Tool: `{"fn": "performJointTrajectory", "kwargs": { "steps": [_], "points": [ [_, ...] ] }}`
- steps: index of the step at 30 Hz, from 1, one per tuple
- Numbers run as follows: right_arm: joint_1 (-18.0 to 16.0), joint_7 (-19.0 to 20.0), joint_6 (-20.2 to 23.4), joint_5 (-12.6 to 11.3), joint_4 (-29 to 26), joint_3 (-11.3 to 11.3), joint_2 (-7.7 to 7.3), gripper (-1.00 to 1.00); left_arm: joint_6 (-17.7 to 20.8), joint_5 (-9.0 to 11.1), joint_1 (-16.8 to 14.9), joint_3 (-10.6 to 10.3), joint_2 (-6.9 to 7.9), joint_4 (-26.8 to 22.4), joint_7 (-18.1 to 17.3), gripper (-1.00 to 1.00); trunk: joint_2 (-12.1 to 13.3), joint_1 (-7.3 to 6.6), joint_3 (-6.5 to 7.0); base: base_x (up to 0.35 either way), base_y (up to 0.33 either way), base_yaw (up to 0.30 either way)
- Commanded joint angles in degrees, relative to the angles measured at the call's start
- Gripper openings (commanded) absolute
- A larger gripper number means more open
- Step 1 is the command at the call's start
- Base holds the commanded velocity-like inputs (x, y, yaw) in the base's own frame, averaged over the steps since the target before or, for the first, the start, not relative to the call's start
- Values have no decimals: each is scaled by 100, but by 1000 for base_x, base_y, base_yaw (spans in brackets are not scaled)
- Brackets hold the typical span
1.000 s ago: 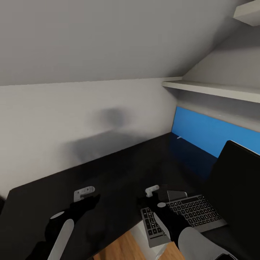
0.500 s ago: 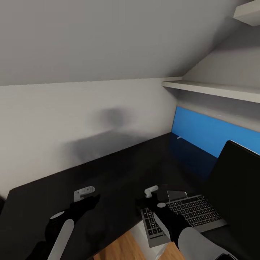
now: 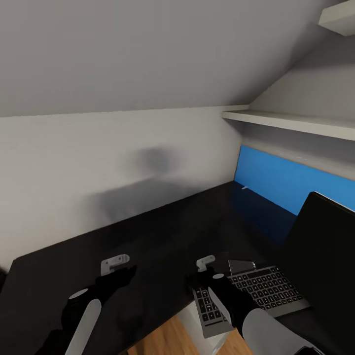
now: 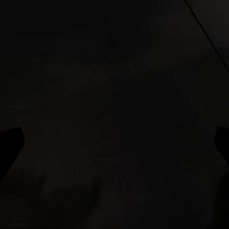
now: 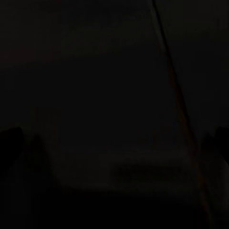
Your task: In the bedroom, organize the workspace by keeping the computer under the desk, ensuring the monitor is on the desk, placing the keyboard on the desk next to the monitor, placing the mouse on the desk next to the keyboard, moving the folder from the swivel chair onto the desk next to the mouse, stacking the notebook on top of the folder with the pen on top of the notebook, and positioning the swivel chair next to the desk.
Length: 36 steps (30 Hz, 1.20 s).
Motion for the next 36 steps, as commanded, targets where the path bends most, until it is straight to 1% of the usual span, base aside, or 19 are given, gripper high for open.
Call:
{"fn": "performJointTrajectory", "kwargs": {
  "steps": [1, 13, 19, 28, 32, 36],
  "points": [
    [-1, -16, 56, -96, 200, 23, -5, 100, 12, 60, -5, -10, 5, -7, 58, 100, -4, 1, -7, 0, 0, 0],
    [-2, -16, 82, -94, 199, 22, -5, 100, 12, 60, -5, -11, 5, -5, 58, 100, -4, 1, -7, -1, 0, 0],
    [-1, -16, 83, -89, 200, 22, -5, 100, 12, 66, -5, -11, 5, -5, 58, 100, -4, 1, -7, -187, 0, 0],
    [-2, -23, 87, -88, 207, 22, -5, 100, 12, 68, -5, -11, 5, -6, 58, 100, -4, 1, -7, -25, 0, 0],
    [-1, -24, 85, -88, 208, 22, -5, 100, 12, 68, -5, -11, 5, -6, 58, 100, -4, 1, -7, -202, 0, 0],
    [-1, -24, 89, -88, 208, 22, -5, 100, 12, 68, -5, -11, 5, -5, 58, 100, -4, 1, -7, -76, 0, 0]
  ]
}}
